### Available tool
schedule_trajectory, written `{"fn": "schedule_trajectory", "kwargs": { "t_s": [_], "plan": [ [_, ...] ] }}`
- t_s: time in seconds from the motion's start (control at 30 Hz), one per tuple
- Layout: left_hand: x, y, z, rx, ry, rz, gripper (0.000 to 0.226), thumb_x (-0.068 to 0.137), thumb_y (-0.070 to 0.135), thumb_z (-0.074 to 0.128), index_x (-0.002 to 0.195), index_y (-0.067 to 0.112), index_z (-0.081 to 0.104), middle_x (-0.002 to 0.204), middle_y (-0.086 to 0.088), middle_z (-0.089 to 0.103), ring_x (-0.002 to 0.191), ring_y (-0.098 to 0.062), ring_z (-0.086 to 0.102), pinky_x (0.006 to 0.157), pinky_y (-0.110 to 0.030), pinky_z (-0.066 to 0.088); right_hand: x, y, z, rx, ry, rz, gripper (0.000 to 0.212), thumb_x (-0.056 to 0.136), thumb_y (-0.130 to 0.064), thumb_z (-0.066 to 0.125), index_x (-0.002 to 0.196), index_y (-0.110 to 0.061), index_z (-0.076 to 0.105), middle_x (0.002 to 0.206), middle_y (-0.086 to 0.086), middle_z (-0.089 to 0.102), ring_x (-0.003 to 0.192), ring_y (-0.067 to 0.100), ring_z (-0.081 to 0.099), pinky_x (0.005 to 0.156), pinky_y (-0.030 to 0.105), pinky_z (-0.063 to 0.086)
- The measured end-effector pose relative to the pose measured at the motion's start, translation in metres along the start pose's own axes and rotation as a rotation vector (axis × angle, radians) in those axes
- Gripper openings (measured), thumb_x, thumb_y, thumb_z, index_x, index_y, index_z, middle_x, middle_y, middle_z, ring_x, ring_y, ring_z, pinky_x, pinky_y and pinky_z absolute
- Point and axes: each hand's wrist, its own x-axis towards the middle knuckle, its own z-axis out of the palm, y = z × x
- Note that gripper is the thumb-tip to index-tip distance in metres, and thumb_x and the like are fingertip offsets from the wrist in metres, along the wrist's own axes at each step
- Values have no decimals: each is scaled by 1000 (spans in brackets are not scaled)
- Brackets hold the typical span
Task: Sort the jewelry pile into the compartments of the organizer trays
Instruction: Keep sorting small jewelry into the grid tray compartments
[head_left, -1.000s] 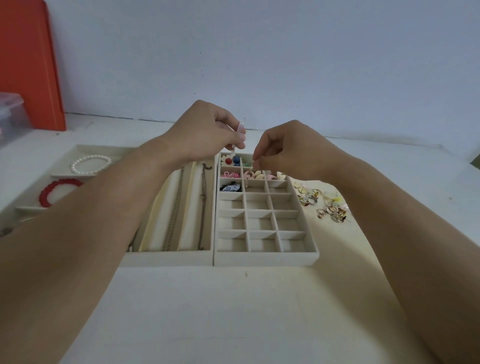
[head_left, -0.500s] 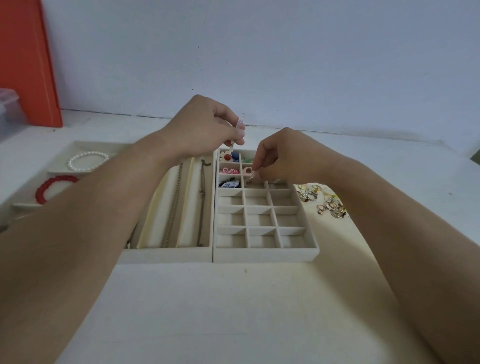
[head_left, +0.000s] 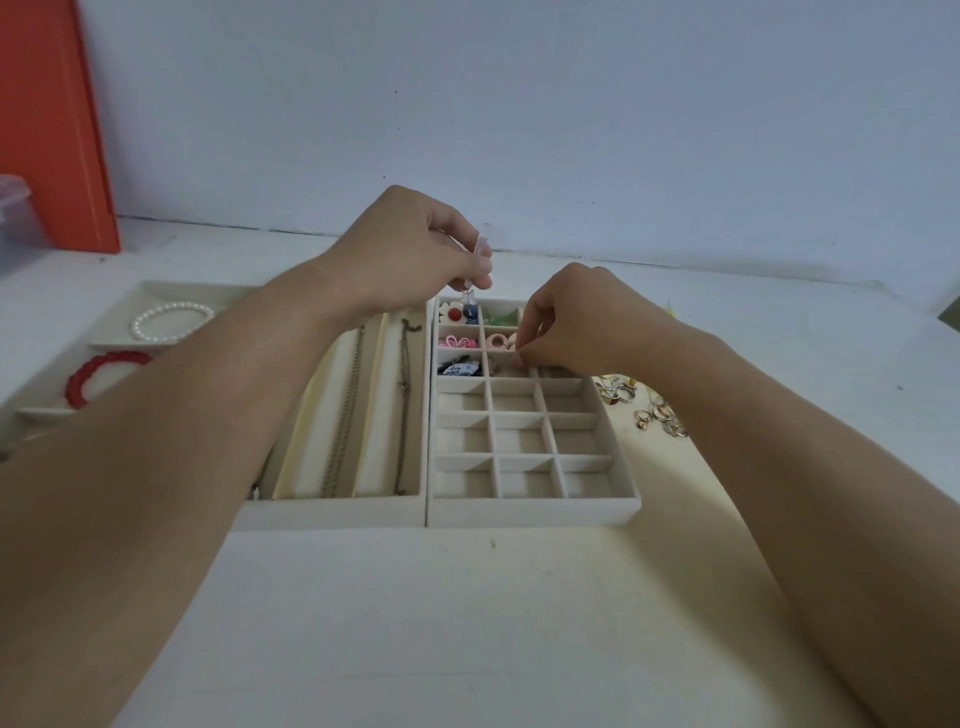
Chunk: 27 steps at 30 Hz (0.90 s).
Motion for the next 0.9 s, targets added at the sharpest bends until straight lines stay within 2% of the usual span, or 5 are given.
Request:
{"fn": "schedule_trajectory", "kwargs": {
  "t_s": [0.2, 0.33, 0.53, 0.77, 0.9],
  "plan": [
    [0, 1, 0, 5, -2, -2, 8, 88, 17, 74, 96, 15, 75, 80, 7, 78, 77, -5, 71, 67, -15, 47, -2, -4, 2, -73, 45, 23, 8, 77, -25, 80, 71, -25, 75, 62, -5, 67, 69, 14, 67, 51, 21, 41],
    [0, 1, 0, 7, -6, -4, 9, 88, 18, 74, 96, 14, 75, 79, 7, 78, 78, -6, 72, 64, -13, 46, -5, -6, -3, -110, 19, 1, 5, 81, -24, 80, 77, -22, 78, 64, -6, 65, 70, 14, 65, 55, 22, 44],
    [-1, 1, 0, 5, -6, -7, 9, 88, 17, 74, 97, 13, 76, 80, 7, 78, 78, -6, 72, 62, -10, 47, -10, -6, -28, -55, 18, -5, 13, 81, -36, 82, 80, -23, 79, 72, -1, 73, 55, 8, 57, 50, 20, 37],
    [-1, 0, 1, 15, -13, -8, 10, 88, 18, 75, 97, 14, 76, 80, 7, 78, 81, -7, 72, 68, -17, 49, -6, -6, -16, -48, -14, 0, 13, 82, -36, 81, 79, -25, 76, 75, -1, 75, 68, 14, 68, 54, 23, 42],
    [-1, 0, 1, 20, -14, -5, 8, 88, 19, 75, 95, 15, 76, 80, 8, 78, 78, -4, 71, 67, -15, 48, -4, -3, -8, -23, -71, 22, 12, 84, -35, 80, 78, -24, 77, 68, -6, 75, 64, 9, 70, 53, 19, 42]
  ]
}}
